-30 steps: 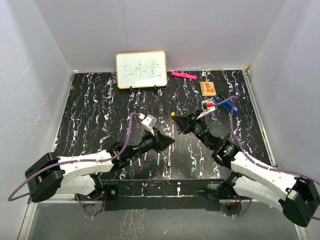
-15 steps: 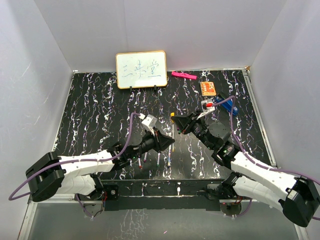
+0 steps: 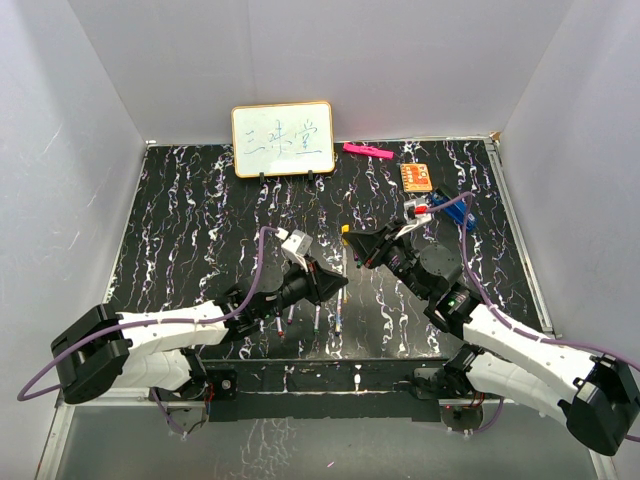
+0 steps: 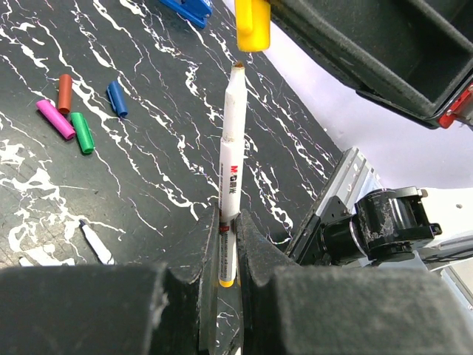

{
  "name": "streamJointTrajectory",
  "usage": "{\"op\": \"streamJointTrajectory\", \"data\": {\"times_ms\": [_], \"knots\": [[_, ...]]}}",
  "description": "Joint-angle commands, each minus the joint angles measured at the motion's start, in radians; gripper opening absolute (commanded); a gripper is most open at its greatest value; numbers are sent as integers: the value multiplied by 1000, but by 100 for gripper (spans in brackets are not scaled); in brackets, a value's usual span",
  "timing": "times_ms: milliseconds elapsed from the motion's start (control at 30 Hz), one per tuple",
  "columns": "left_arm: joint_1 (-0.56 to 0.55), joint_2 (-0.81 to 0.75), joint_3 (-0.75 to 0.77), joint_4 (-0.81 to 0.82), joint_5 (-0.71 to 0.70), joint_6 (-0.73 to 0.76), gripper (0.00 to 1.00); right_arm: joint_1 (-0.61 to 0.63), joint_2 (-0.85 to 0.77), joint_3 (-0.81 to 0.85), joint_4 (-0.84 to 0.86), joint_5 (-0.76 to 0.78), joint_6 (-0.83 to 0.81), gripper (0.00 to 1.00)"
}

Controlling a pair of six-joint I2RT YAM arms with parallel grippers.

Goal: Insert the pens into the pen caps

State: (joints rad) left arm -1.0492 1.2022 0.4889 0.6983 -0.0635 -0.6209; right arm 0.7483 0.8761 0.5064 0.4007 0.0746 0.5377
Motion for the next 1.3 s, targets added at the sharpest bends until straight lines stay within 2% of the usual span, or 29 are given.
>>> {"op": "streamJointTrajectory", "data": {"times_ms": [0, 1267], "knots": [[-5, -26, 1, 37, -9, 6, 0, 5, -11, -13, 54, -18, 11, 0], [-5, -31, -5, 58, -56, -25, 0, 23, -16, -39, 64, -33, 11, 0]]}}
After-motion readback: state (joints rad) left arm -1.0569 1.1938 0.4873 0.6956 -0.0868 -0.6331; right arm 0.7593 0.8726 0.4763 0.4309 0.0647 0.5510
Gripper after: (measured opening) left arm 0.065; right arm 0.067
